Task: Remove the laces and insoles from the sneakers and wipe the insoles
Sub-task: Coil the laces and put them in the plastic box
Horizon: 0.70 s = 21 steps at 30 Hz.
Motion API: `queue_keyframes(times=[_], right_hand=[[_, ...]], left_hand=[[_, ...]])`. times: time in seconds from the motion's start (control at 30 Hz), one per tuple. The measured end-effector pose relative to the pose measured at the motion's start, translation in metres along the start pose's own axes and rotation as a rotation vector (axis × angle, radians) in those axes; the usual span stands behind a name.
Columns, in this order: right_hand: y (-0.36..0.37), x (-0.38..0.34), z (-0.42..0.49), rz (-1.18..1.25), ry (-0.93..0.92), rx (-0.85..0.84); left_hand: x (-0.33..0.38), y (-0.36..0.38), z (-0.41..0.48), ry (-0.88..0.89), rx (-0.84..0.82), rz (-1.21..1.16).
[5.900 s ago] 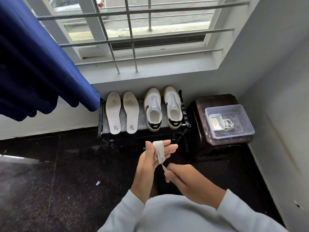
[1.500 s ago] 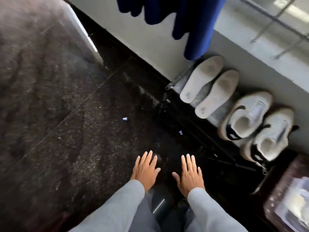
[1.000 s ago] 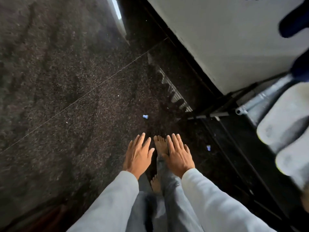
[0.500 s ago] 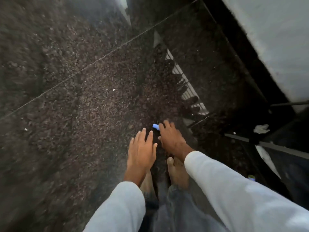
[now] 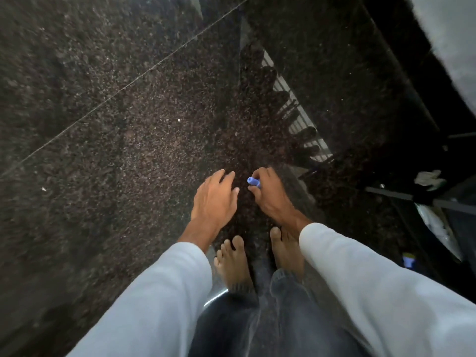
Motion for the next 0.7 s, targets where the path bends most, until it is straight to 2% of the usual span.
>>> queue_keyframes(times=[0.2, 0.33, 0.4, 0.57, 0.7], right_hand=[[-0.091, -0.037, -0.1, 0.336, 0.04, 0.051], [-0.164, -0.051, -0.189, 0.563, 0.123, 0.078], [-0.199, -0.053, -0.229, 0.632, 0.148, 0.148], [-0.29, -0.053, -0.338, 0.685, 0.135, 0.367], [-0.352, -0.037, -0.43, 0.788, 0.163, 0.506]], left_hand=[[0.05, -0.068, -0.056, -0.178, 0.138, -0.442], [0.12, -0.12, -0.108, -0.202, 0.178, -0.622], [0.152, -0.136, -0.132, -0.198, 0.185, -0.731], [0.251, -0.173, -0.195, -0.202, 0.125, -1.065], [0.34, -0.196, -0.245, -0.14, -0.023, -1.198]])
Point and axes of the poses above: each hand's wrist, its own z-axis towards the middle knuckle, its own y-axis out of the palm, x = y × z, the point moved 10 cm from there along z, towards the middle knuckle, and after that the axes turned 10 degrees about y, right-handed, at the moved point
